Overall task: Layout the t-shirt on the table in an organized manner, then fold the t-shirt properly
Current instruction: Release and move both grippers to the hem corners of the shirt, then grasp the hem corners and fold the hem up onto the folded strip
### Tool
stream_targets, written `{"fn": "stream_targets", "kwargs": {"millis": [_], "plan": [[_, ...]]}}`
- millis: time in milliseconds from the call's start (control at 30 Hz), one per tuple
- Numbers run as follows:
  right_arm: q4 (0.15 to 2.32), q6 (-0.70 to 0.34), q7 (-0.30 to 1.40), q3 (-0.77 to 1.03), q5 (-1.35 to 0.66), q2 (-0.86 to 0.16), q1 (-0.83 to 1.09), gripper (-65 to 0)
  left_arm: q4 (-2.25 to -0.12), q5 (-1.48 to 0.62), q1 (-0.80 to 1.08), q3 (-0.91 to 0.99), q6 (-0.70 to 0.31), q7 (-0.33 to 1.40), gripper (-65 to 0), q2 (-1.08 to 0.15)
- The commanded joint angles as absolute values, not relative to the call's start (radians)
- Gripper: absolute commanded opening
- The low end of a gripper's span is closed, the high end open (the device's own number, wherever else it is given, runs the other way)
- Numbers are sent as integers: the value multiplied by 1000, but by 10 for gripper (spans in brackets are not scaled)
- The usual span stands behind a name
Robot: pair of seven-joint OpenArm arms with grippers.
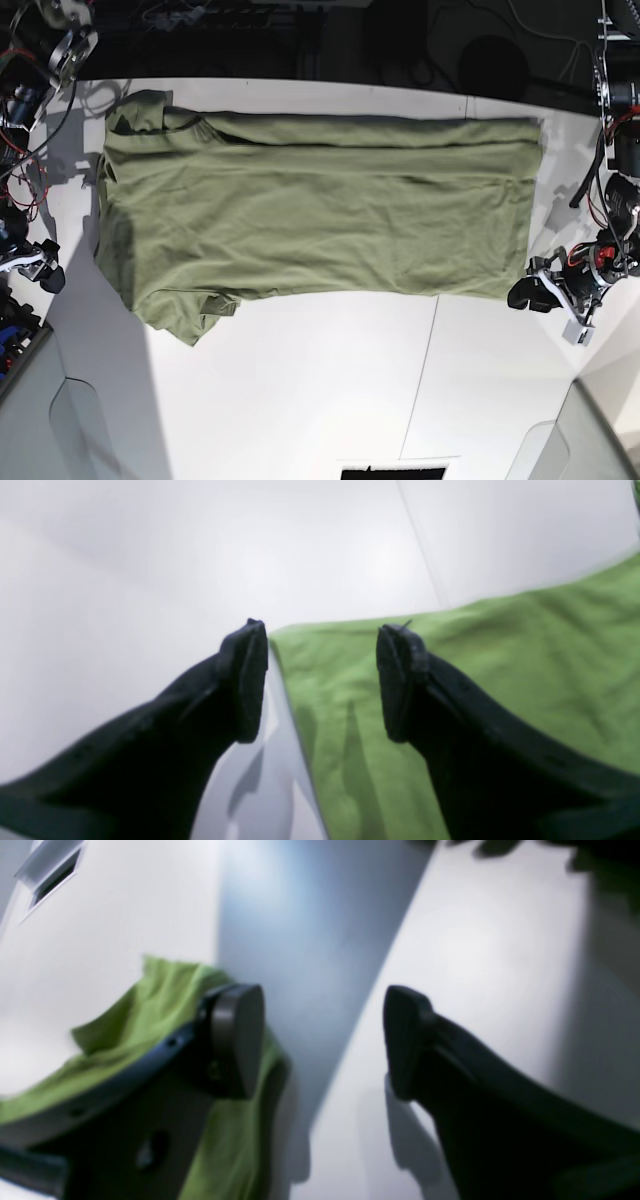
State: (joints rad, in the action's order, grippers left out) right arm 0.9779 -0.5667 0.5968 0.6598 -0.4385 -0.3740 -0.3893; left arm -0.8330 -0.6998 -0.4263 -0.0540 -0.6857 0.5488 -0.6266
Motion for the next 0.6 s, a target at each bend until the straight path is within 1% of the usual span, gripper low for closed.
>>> {"fn": "stream_targets", "kwargs": {"millis": [0, 100, 200, 400, 567], "plan": [[947, -569, 565, 643, -422, -388, -439, -279, -800, -712, -472, -49, -693, 522, -280, -642], [799, -548, 490, 573, -340, -387, -508, -279, -675, -712, -529, -49, -693, 505, -280, -628], [710, -546, 429, 496, -318, -386, -524, -279, -619, -689, -546, -49, -693, 505, -280, -609], [690, -551, 421, 383, -334, -356, -523, -279, -604, -661, -545, -49, -693, 513, -280, -570], [692, -574, 422, 352, -345, -327, -523, -279, -605, -661, -546, -49, -693, 517, -280, -562]]}}
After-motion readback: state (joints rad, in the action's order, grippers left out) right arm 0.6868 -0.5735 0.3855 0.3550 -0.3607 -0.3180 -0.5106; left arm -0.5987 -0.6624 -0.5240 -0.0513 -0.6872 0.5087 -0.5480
